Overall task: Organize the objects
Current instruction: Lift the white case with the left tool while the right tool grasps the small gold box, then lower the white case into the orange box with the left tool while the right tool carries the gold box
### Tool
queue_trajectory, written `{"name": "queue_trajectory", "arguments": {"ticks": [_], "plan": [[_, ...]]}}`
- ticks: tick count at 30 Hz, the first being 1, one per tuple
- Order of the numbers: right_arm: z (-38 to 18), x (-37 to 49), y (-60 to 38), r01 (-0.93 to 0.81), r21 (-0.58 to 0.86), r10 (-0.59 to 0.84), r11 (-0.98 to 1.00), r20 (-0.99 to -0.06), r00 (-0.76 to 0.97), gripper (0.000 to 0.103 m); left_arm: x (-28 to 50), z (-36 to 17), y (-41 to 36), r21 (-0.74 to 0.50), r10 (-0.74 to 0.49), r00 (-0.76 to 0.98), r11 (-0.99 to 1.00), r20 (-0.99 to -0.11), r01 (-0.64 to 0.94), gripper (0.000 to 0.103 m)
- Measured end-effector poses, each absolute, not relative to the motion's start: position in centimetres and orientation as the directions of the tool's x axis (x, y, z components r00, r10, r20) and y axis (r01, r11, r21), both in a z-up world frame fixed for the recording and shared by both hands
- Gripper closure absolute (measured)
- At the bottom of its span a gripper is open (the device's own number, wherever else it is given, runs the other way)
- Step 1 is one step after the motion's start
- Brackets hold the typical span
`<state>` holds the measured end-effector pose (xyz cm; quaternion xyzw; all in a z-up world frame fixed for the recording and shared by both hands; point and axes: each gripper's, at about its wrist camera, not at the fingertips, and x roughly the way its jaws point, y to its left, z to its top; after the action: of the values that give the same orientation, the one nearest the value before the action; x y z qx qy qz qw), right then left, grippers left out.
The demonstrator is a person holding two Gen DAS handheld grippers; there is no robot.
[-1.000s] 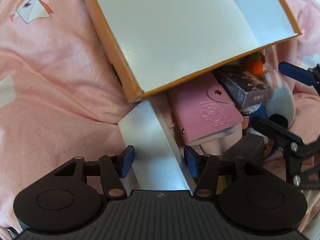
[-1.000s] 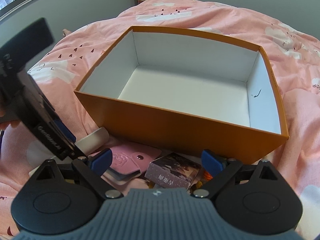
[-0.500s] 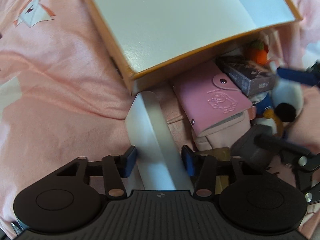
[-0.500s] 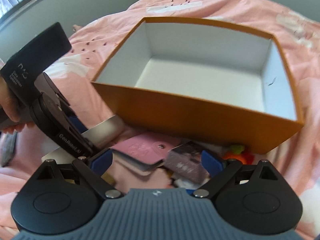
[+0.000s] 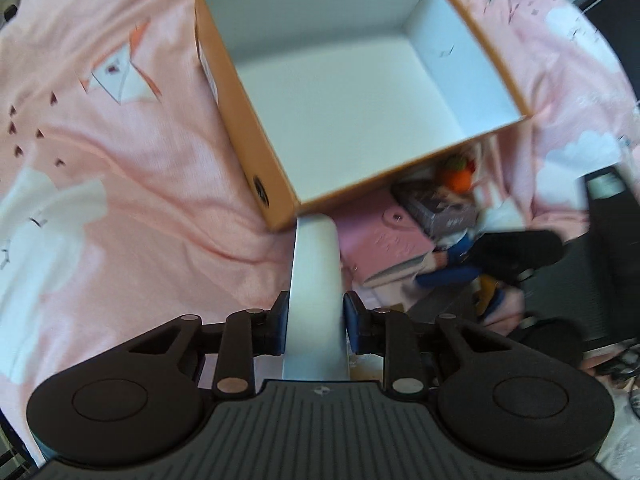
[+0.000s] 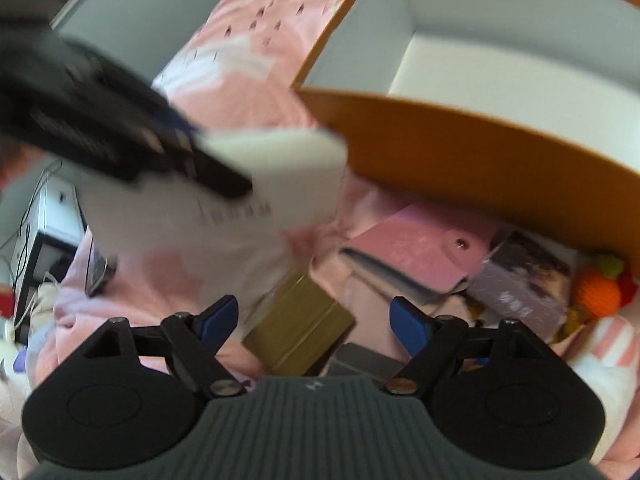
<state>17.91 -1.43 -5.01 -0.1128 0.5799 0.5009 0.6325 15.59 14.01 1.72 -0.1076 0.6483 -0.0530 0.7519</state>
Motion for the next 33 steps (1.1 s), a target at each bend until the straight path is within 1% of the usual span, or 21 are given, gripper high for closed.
{"name": "queue_trajectory", "arguments": {"ticks": [6,9,11,12,13,14,15,18,22,24,29,33], "plan": [[-7.4,18.0,0.4,-0.712,0.453,0.406,0.536,-0.878,-0.253,0.019,15.1,3.3,13.1,-0.231,-0.222,0.202,0.973,-0.954,-0.023,0.072],[-8.9,18.3,0.4,-0.667,0.475,0.389,0.574,-0.875,-0.289,0.019,14.7,4.3,13.4,-0.233,-0.225,0.219,0.972,-0.95,-0.014,0.072],[-9.4,18.4,0.5,-0.646,0.479,0.392,0.594,-0.874,-0.288,0.02,14.6,4.4,13.5,-0.241,-0.232,0.233,0.97,-0.944,-0.011,0.072],[-9.6,18.4,0.4,-0.634,0.485,0.397,0.602,-0.871,-0.29,0.024,14.5,4.7,13.5,-0.239,-0.23,0.246,0.971,-0.942,-0.008,0.072],[-9.7,18.5,0.4,-0.618,0.499,0.405,0.607,-0.864,-0.299,0.031,14.4,4.9,13.7,-0.234,-0.225,0.255,0.972,-0.94,-0.005,0.072],[-9.6,18.4,0.3,-0.608,0.51,0.414,0.608,-0.858,-0.306,0.034,14.4,5.1,13.7,-0.233,-0.223,0.266,0.972,-0.938,-0.005,0.072],[-9.4,18.3,0.2,-0.607,0.511,0.417,0.608,-0.857,-0.303,0.04,14.4,5.3,13.9,-0.237,-0.225,0.278,0.972,-0.934,-0.007,0.072],[-8.5,17.6,-0.1,-0.633,0.508,0.433,0.584,-0.855,-0.287,0.045,14.2,6.3,14.2,-0.258,-0.242,0.303,0.966,-0.922,-0.013,0.072],[-6.8,16.6,-0.8,-0.678,0.487,0.456,0.551,-0.856,-0.243,0.047,13.7,7.4,14.3,-0.272,-0.251,0.352,0.962,-0.902,-0.012,0.072],[-6.5,16.9,-0.6,-0.691,0.483,0.475,0.538,-0.851,-0.225,0.048,13.6,7.8,14.5,-0.299,-0.271,0.378,0.954,-0.885,-0.017,0.072],[-2.2,18.1,-2.5,-0.717,0.463,0.545,0.521,-0.827,-0.138,0.049,13.9,9.1,14.8,-0.343,-0.296,0.461,0.939,-0.837,-0.019,0.072],[1.7,20.0,-4.7,-0.73,0.432,0.606,0.529,-0.795,-0.031,0.052,14.9,10.1,14.7,-0.368,-0.317,0.51,0.93,-0.8,0.0,0.072]]}}
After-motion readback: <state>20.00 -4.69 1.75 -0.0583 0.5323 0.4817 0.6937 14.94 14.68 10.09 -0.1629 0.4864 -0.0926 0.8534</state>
